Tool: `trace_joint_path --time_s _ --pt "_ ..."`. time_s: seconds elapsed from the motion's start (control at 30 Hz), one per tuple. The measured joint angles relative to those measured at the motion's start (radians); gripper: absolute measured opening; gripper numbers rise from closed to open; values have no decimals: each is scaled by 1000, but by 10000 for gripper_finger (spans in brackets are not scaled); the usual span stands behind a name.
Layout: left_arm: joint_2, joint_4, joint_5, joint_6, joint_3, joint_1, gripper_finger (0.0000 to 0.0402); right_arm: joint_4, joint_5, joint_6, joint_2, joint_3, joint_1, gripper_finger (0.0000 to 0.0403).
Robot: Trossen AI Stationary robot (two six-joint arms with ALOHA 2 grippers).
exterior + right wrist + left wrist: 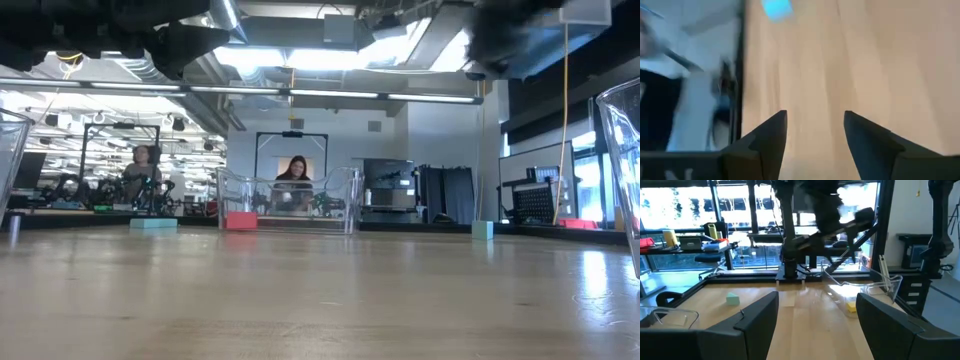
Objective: Sort & place blocks by color
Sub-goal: Put the top right yellow block into the bottom left transparent bin
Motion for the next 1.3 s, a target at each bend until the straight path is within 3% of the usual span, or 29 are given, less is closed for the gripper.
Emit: trace_joint_path --time_s 0.13,0.33,0.6,0.7,0.8,0.87,1.1,1.3 --pt "0 3 -1 0 0 0 257 -301 86 373 47 149 216 198" --pt "0 26 -2 4 -1 0 257 -314 183 646 143 206 437 198" --pt "0 71 -2 67 -1 0 257 -306 247 534 300 164 522 183" --pt "0 79 -2 79 0 0 257 -256 195 480 315 125 510 131" --pt "0 87 -2 85 0 1 257 -148 188 431 292 52 503 41" --pt "0 89 -2 87 0 2 257 -71 202 418 268 -21 499 14" --pt "0 90 -1 77 0 2 257 332 255 370 212 -259 490 3" --pt "0 98 0 81 0 2 257 378 283 339 236 -295 457 2"
